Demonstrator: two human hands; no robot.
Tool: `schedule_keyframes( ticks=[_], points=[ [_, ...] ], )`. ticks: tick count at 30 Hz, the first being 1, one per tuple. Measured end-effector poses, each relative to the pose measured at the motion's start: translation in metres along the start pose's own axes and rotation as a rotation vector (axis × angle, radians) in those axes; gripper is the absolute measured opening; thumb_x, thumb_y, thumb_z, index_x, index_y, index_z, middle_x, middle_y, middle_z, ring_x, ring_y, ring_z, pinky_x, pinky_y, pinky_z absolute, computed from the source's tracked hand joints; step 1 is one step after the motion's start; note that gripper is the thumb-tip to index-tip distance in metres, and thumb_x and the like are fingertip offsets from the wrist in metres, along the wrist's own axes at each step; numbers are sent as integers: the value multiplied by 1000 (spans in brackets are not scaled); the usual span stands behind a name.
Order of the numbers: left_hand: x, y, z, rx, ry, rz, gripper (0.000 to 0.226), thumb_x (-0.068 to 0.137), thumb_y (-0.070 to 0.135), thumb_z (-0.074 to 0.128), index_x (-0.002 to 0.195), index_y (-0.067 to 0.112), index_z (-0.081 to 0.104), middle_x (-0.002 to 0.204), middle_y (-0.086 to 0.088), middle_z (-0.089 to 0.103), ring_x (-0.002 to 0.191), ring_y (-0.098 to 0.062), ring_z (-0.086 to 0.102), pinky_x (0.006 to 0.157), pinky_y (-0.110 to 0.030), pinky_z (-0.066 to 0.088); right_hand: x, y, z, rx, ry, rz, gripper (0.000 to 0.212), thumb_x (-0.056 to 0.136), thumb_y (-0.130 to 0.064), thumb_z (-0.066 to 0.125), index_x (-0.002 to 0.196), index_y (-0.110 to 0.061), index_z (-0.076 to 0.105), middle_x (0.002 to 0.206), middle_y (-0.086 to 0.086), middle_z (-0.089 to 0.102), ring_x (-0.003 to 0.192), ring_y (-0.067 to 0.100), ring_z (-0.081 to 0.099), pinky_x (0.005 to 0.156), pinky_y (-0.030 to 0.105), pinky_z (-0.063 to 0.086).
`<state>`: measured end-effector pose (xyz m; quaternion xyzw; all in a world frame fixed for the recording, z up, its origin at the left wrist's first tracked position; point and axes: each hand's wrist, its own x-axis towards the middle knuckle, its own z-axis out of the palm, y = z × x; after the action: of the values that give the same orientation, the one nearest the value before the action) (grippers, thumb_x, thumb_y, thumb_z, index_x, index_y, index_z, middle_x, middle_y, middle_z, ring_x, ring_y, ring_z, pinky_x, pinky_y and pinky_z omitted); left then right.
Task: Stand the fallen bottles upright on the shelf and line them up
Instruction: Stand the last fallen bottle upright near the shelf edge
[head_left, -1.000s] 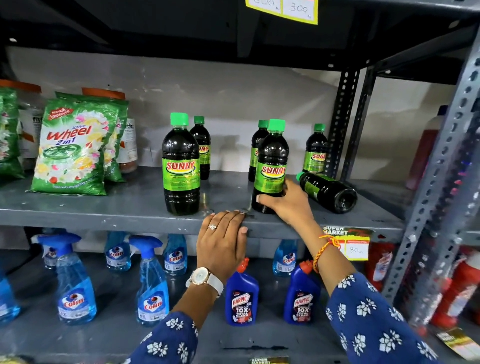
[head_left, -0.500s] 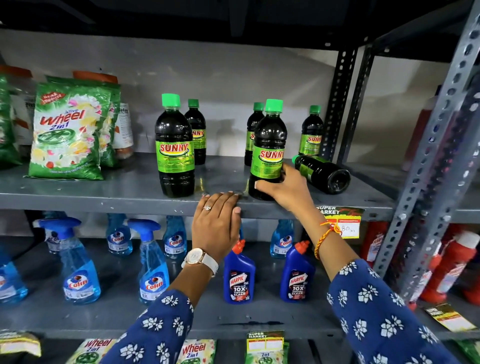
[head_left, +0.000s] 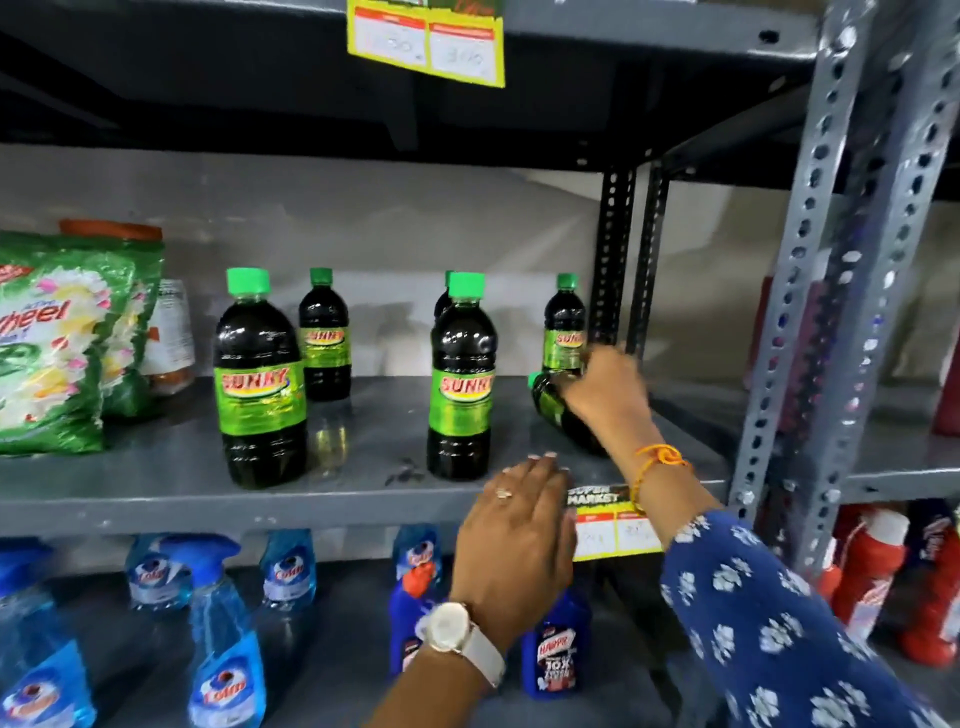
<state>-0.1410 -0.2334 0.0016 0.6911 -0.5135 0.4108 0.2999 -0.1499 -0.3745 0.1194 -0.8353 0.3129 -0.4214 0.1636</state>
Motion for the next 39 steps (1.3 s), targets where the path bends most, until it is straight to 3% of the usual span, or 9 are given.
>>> schedule_keyframes(
  ticks=[4,8,13,18,22,27,32,36,39],
  points=[
    [13,19,26,110,-79,-118,40,89,29,41,106,6,69,108,-10,70,99,-26,65,90,-36,50,10,7,26,-394,-114,-14,58,77,-48,63,118,-8,55,120,14,59,114,32,50,87,38,43],
    [8,10,36,149,-51,-68,39,91,28,40,106,7,69,109,-9,70,99,-25,65,90,-35,48,17,10,39,-579,-185,36,57,81,-39,63,127,-8,49,130,13,53,121,35,41,96,42,36],
    [7,10,42,164,43,-46,40,93,28,38,107,7,69,109,-9,70,99,-24,64,91,-35,42,12,22,29,-294,2,10,44,70,-47,67,99,-14,63,102,13,67,113,33,41,81,40,32],
    [7,10,44,154,65,-45,39,94,28,39,106,8,69,108,-8,70,99,-23,65,90,-36,45,6,33,24,340,100,53,57,70,-49,69,113,-17,52,97,7,60,112,33,43,88,43,41],
    [7,9,44,150,70,-42,38,93,29,40,106,8,69,107,-8,70,100,-23,64,92,-35,42,4,47,25,417,50,37,59,69,-52,67,113,-23,41,94,-2,51,112,27,37,77,34,35],
    [7,12,46,139,83,-69,38,93,28,39,106,8,69,107,-9,70,100,-24,64,93,-35,39,-4,63,27,549,-39,75,77,70,-57,67,130,-24,30,128,3,54,123,28,44,100,45,39],
    [6,12,47,133,64,-77,40,94,29,37,107,8,68,108,-8,70,101,-24,64,92,-37,44,-5,60,30,449,-53,79,100,49,-64,76,125,-14,34,124,7,53,114,24,51,93,37,44],
    [7,11,45,136,61,-63,39,94,28,37,107,8,68,107,-8,70,100,-24,64,93,-35,38,-4,64,29,527,-46,77,66,55,-42,83,102,-22,41,91,-9,58,84,8,58,67,19,43],
    [8,11,43,135,46,-67,39,93,29,38,106,9,68,107,-8,70,99,-23,64,92,-34,40,-4,66,29,584,-43,91,37,68,-29,73,99,-25,53,91,-6,63,90,15,62,72,22,44]
  ],
)
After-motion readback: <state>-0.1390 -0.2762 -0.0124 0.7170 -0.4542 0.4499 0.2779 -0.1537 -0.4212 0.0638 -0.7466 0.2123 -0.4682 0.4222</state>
